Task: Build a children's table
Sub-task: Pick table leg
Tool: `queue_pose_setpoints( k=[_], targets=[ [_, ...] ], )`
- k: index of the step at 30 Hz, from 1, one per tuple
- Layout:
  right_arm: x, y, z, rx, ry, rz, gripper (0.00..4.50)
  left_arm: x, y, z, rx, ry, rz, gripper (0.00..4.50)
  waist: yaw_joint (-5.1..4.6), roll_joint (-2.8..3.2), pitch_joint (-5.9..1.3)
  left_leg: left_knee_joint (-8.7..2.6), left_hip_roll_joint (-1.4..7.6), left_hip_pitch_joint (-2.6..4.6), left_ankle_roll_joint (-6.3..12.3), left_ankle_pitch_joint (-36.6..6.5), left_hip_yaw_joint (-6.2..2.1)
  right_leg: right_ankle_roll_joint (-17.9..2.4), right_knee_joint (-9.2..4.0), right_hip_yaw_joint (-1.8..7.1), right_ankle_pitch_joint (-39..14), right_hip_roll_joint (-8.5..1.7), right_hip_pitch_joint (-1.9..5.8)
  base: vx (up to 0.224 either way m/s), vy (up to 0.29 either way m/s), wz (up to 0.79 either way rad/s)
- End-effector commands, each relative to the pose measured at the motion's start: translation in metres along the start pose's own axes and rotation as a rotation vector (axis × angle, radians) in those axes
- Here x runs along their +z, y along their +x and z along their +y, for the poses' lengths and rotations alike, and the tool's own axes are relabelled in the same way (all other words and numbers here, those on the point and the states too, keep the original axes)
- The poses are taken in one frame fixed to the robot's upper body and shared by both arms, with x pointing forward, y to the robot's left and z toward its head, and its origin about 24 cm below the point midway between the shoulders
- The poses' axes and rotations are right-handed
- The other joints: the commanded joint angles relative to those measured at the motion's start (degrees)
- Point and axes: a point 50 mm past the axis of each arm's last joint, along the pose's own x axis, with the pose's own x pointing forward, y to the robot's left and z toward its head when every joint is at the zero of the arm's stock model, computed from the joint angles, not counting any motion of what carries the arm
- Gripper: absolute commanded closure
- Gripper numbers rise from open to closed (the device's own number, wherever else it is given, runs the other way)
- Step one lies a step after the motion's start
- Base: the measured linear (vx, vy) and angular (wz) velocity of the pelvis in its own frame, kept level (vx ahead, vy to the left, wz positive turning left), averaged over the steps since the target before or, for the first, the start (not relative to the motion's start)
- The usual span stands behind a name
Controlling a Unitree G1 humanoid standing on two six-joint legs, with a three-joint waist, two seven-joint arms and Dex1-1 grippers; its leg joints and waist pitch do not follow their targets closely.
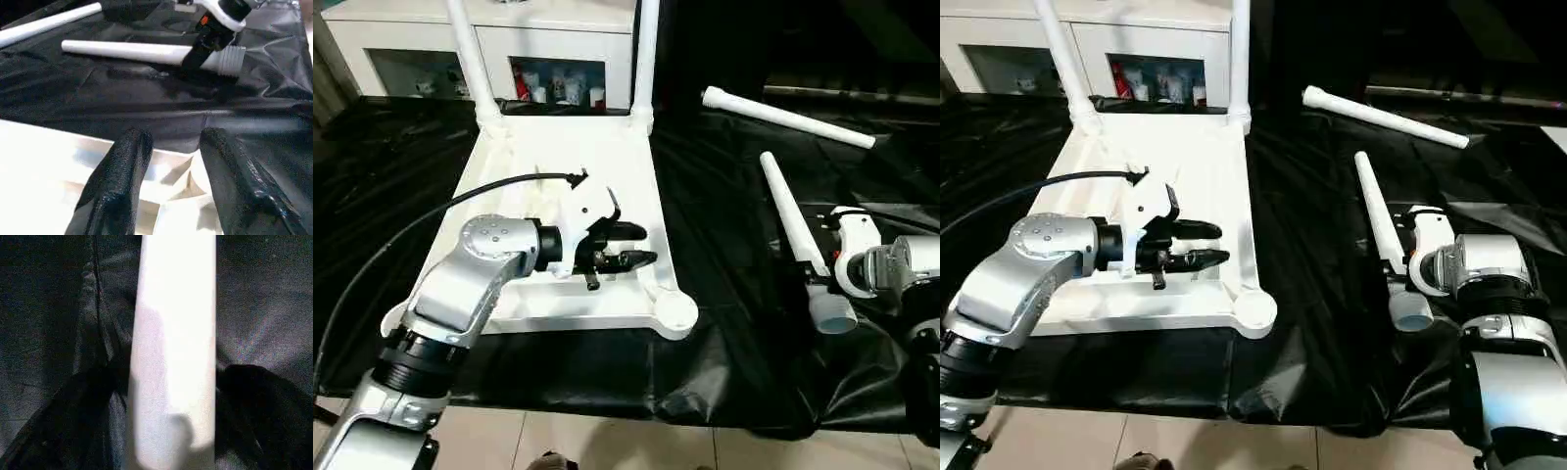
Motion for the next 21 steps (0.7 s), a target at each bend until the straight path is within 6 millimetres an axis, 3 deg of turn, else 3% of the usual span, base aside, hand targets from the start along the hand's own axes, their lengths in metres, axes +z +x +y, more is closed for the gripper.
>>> queue_pose_setpoints(
  k=[1, 9, 21],
  targets=[
    [-0.003, 0.003, 0.004, 0.033, 0.020, 0.025, 0.32, 0.001, -0.001, -0.002, 0.003, 0.011, 0.014, 2.37, 0.14, -1.04, -4.07, -3.27, 1.49, 1.23, -1.67, -11.9, -0.67, -10.7, -4.28, 2.40, -15.1, -2.63, 2.53, 0.000, 0.000, 0.00],
    [-0.005, 0.005, 0.006, 0.046, 0.025, 0.036, 1.00, -0.001, -0.004, -0.002, 0.014, 0.010, 0.044, 2.37, 0.14, -0.96, -4.16, -3.28, 1.49, 1.25, -2.19, -12.0, -0.73, -10.8, -4.15, 2.42, -14.3, -2.59, 2.53, 0.000, 0.000, 0.00],
    [0.013, -0.008, 0.002, 0.001, -0.026, -0.030, 1.87, 0.001, -0.012, 0.008, 0.058, 0.039, 0.059, 2.37, 0.16, -1.01, -4.18, -3.26, 1.48, 1.30, -2.35, -12.0, -0.70, -11.0, -4.06, 2.43, -13.9, -2.55, 2.52, 0.000, 0.000, 0.00]
  ],
)
